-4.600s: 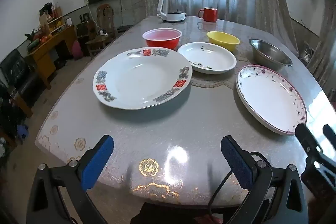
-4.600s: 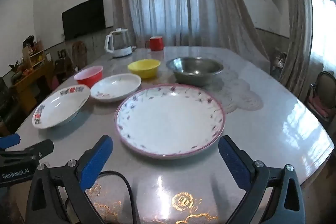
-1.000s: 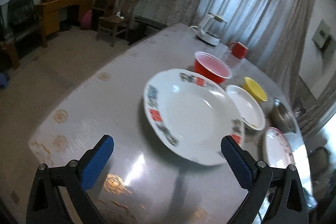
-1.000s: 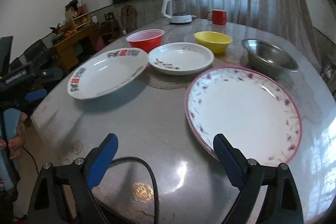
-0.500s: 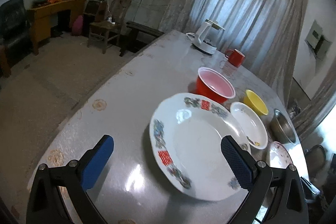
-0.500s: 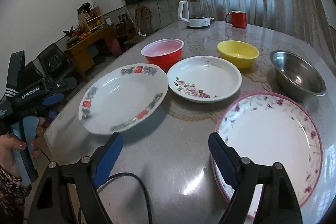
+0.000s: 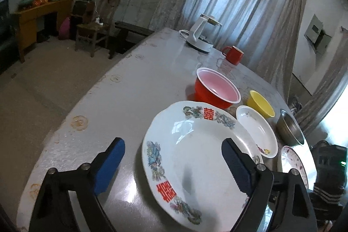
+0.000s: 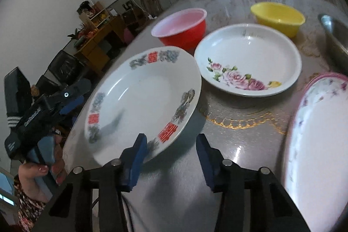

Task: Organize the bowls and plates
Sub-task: 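Reach the right gripper to the red-print white plate and grasp its rim, then lift the red-print plate with the right gripper and carry it onto the pink-rimmed floral plate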

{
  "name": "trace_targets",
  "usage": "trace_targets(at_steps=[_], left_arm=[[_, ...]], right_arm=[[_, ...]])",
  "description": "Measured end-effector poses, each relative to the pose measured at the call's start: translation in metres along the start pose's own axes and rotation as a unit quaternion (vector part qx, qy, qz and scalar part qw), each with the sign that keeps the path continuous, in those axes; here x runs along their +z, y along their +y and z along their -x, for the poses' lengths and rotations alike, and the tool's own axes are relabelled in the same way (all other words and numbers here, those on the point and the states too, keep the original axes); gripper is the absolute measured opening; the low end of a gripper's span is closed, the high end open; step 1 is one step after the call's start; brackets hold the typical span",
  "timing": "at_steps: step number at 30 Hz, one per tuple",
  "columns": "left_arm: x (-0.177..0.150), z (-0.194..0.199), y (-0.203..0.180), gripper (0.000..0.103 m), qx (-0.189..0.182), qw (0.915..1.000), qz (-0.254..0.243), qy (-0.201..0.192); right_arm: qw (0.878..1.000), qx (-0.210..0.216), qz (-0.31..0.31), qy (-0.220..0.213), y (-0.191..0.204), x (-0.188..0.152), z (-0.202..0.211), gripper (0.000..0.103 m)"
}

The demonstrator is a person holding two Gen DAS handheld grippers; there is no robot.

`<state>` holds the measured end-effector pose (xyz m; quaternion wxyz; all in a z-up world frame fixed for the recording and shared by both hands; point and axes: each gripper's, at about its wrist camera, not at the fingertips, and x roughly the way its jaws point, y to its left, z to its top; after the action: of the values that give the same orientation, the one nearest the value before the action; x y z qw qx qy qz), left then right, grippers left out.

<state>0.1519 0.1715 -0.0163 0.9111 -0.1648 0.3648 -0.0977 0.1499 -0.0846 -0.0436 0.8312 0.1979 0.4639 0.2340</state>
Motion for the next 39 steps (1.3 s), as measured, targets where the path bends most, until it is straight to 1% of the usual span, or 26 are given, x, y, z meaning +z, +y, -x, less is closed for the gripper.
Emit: trace_targets(at_steps=[5,8,10,11,12,13,14,16,19,20,21,22,23,24,25,27,29,34,37,39], left_arm=[[0.005,-0.013,0.005,0.091,-0.015,0.9998,0.006,0.006],[0.006,-0.024,0.006,0.091,-0.009,0.9998,-0.004,0.019],[0.005,-0.034,0.005,0.089,0.0,0.9991,-0.014,0.039],[0.005,-0.036,0.004,0.077,-0.001,0.9989,-0.015,0.045],[0.005,-0.04,0.004,0.069,-0.007,0.9985,-0.015,0.053],[0.005,-0.043,0.005,0.056,-0.013,0.9979,-0.013,0.062],[0.004,-0.047,0.005,0.05,-0.018,0.9971,-0.009,0.073],[0.003,-0.05,0.006,0.049,-0.017,0.9967,-0.01,0.078],[0.0,-0.051,0.002,0.049,-0.01,0.9971,-0.026,0.07],[-0.001,-0.051,0.001,0.048,-0.007,0.9971,-0.034,0.067],[-0.002,-0.051,-0.001,0.046,0.003,0.997,-0.045,0.063],[-0.004,-0.05,-0.003,0.041,0.014,0.9965,-0.056,0.06],[-0.006,-0.05,-0.004,0.038,0.026,0.9958,-0.065,0.059],[-0.008,-0.048,-0.004,0.038,0.03,0.9955,-0.069,0.058],[-0.01,-0.046,-0.004,0.036,0.034,0.9951,-0.072,0.059],[-0.017,-0.039,-0.007,0.036,0.044,0.9936,-0.086,0.058],[-0.025,-0.032,-0.006,0.036,0.042,0.9938,-0.086,0.058],[-0.047,-0.011,-0.01,0.036,0.042,0.9939,-0.086,0.055],[-0.057,0.0,-0.012,0.036,0.033,0.9948,-0.08,0.054],[-0.058,0.001,-0.014,0.036,0.024,0.9951,-0.078,0.055]], right_arm=[[0.999,0.013,-0.032,-0.027,-0.008,0.011,-0.013,0.047],[0.998,0.021,-0.045,-0.032,-0.01,0.014,-0.02,0.047],[0.998,0.019,-0.04,-0.041,-0.008,0.017,-0.022,0.046],[0.998,0.016,-0.034,-0.043,-0.006,0.019,-0.024,0.04],[0.999,0.014,-0.03,-0.043,-0.004,0.02,-0.026,0.034],[0.999,0.013,-0.027,-0.043,-0.004,0.019,-0.03,0.028],[0.998,0.009,-0.024,-0.049,-0.003,0.019,-0.03,0.028],[0.998,0.005,-0.018,-0.059,-0.002,0.017,-0.031,0.026],[0.998,0.003,-0.017,-0.062,-0.004,0.017,-0.033,0.026],[0.998,0.003,-0.016,-0.061,-0.004,0.017,-0.034,0.026],[0.998,0.002,-0.014,-0.06,-0.004,0.016,-0.035,0.025],[0.998,0.001,-0.012,-0.06,-0.004,0.016,-0.035,0.025],[0.998,-0.001,-0.011,-0.059,-0.004,0.016,-0.035,0.022],[0.998,-0.003,-0.011,-0.059,-0.004,0.014,-0.038,0.019],[0.998,-0.002,-0.01,-0.058,-0.004,0.014,-0.037,0.019],[0.998,0.0,-0.003,-0.055,-0.004,0.011,-0.035,0.019],[0.999,-0.004,0.006,-0.054,-0.001,0.006,-0.031,0.019],[0.999,0.006,0.006,-0.047,0.002,-0.007,-0.024,0.02],[0.999,0.012,0.002,-0.044,0.001,-0.015,-0.018,0.02],[0.999,0.017,0.001,-0.046,-0.001,-0.018,-0.016,0.02]])
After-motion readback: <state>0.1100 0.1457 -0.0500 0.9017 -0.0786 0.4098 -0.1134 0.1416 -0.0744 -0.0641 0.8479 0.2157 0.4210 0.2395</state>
